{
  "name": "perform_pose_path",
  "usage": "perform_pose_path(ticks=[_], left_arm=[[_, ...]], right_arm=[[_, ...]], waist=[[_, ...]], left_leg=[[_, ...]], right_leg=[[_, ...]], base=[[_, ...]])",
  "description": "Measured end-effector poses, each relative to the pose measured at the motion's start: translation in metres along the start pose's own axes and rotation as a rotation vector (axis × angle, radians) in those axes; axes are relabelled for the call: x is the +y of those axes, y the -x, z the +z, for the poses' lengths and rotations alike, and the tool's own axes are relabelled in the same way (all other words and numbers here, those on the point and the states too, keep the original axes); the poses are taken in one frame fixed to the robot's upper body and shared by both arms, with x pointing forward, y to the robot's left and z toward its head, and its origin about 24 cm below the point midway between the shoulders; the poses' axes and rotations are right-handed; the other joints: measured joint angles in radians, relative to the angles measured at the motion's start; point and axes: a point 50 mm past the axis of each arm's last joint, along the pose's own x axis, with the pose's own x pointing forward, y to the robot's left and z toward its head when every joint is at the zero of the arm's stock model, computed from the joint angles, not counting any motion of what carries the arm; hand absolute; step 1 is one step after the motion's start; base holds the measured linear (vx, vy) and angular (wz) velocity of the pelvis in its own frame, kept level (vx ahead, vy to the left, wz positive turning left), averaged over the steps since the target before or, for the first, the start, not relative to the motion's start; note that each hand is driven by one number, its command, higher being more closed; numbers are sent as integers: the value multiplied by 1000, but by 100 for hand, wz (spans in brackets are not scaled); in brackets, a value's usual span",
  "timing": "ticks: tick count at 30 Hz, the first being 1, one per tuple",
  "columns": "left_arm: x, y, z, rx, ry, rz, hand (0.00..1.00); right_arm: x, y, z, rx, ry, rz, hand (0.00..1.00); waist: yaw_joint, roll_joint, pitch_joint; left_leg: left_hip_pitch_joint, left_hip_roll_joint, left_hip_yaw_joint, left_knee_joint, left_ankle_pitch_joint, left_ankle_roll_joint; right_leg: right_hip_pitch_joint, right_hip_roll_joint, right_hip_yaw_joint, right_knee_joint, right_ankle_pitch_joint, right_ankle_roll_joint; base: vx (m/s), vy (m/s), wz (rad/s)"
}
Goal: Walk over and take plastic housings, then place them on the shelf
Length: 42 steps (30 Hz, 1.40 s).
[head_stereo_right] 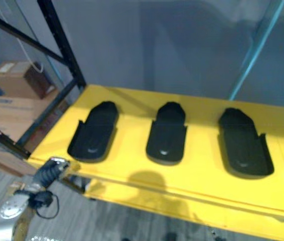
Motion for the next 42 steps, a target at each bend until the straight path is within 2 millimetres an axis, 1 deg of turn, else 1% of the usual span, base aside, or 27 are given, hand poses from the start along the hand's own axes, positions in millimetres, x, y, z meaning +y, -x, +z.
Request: perform_pose_path(ticks=[5,7,13,20,27,29,30,31,33,34,35,36,39,42], left_arm=[[3,-2,-3,8,5,22,100],[6,-2,-7,22,11,44,100],[11,-7,-10,34,22,82,100],[18,-8,-19,70,38,129,100],[21,-8,-18,17,32,201,100],[16,-11,-11,-41,35,192,100],[11,-12,-1,-106,59,169,100],[3,-13,15,-189,65,129,100],[-7,-13,37,-311,65,67,100],[-13,-8,56,-416,35,14,100],[-15,-7,63,-449,23,-2,100],[-19,-4,73,-510,12,-37,100],[-24,0,84,-580,3,-79,100],[-27,5,93,-642,0,-88,100]], right_arm=[[-1,0,2,-12,5,-1,0],[-2,1,3,-20,8,-2,0],[-3,1,1,-16,36,-2,0],[-4,1,0,-17,46,-5,0],[-5,1,0,-17,55,-7,0],[-6,2,-2,-12,55,-10,0],[-7,2,-4,-8,55,-12,0],[-8,2,-6,-3,55,-15,0],[-9,3,-8,1,55,-17,0],[-9,3,-9,3,54,-19,0],[-10,3,-10,5,54,-21,0],[-12,3,-12,10,54,-27,0],[-16,4,-15,18,55,-35,0],[-17,5,-20,28,53,-41,0]], waist=[[-4,3,-2],[-3,3,-2],[-6,3,-2],[-11,3,-2],[-20,5,-3],[-19,5,-4],[-18,5,-4],[-17,5,-4],[-16,7,-5],[-17,11,-9],[-18,14,-11],[-19,21,-16],[-19,34,-29],[-14,34,-33]], left_leg=[[3,1,8,0,-2,0],[10,1,19,0,-4,1],[12,0,21,0,-6,1],[13,1,24,1,-6,1],[14,1,29,1,-6,1],[13,1,29,2,-6,1],[13,1,28,2,-6,1],[13,1,27,3,-6,1],[13,1,26,3,-6,1],[13,1,25,2,-6,1],[13,1,25,2,-6,1],[13,1,24,1,-6,1],[11,6,21,1,-6,1],[7,8,18,1,-6,1]], right_leg=[[-1,0,8,0,1,0],[-1,1,21,0,2,1],[0,0,24,0,3,2],[-1,0,26,0,4,3],[-3,0,32,-1,8,2],[-3,0,33,-2,10,2],[-3,0,33,-2,10,2],[-3,-1,33,-2,11,3],[-3,-2,32,-1,11,3],[-3,-2,33,-1,11,3],[-3,-2,33,-1,11,3],[-3,-1,32,-1,11,3],[-3,-1,32,0,11,3],[-6,-1,31,5,11,3]], base=[[-2,2,-5],[-2,7,-15],[0,2,-2],[0,0,0],[-1,0,0],[0,0,0],[0,0,0],[0,0,0],[0,0,0],[0,0,0],[0,0,0],[0,0,0],[0,0,0],[0,0,0]])
